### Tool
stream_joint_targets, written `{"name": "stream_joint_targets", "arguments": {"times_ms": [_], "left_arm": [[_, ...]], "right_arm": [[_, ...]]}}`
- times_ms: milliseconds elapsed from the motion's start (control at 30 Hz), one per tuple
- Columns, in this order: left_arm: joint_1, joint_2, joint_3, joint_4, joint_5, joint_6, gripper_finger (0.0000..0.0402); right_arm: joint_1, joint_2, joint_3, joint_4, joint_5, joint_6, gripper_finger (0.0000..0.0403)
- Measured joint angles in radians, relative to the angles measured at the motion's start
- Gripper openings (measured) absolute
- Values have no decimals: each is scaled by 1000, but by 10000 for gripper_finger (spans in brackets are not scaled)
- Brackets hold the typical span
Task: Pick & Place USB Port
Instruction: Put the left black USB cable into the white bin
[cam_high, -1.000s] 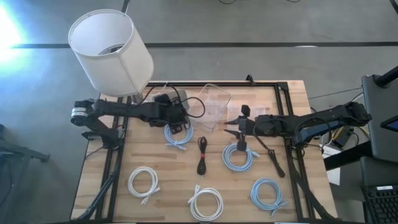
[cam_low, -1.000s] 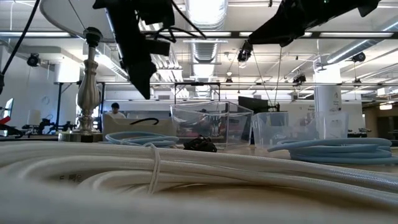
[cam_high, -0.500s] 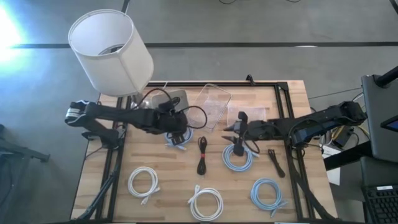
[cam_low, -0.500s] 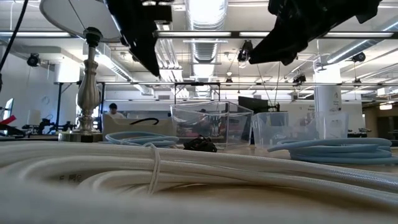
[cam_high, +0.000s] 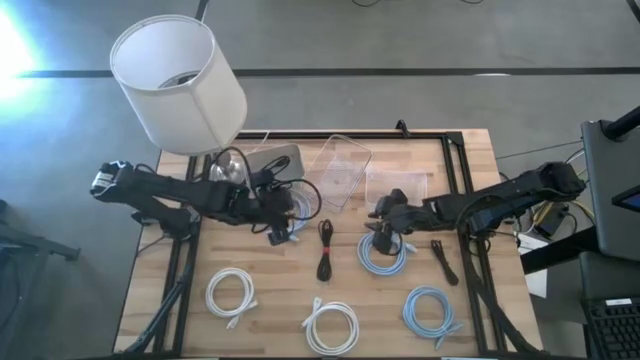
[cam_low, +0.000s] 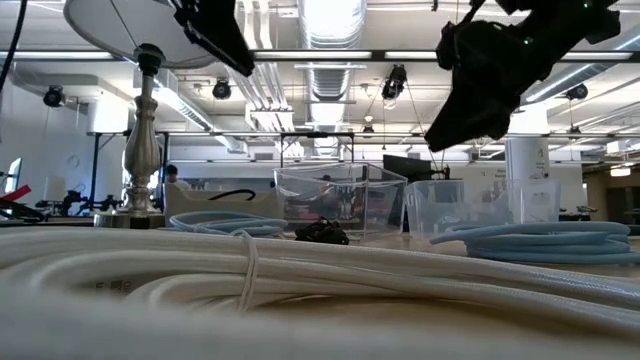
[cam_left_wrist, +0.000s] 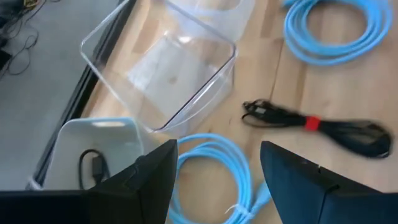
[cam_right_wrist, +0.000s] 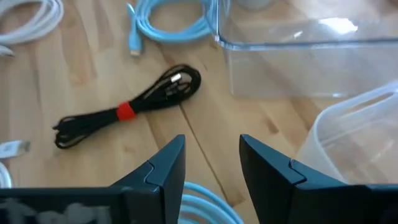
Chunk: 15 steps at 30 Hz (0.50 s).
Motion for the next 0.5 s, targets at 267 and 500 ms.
{"name": "stream_joint_targets", "arguments": {"times_ms": [267,500], "left_arm": [[-2,54,-19,150,289,-85,234],[10,141,-111,296,317,-234,234]], "right_arm": [[2,57,0,-3,-1,13,145],[1,29,0,-9,-1,13,138]]}}
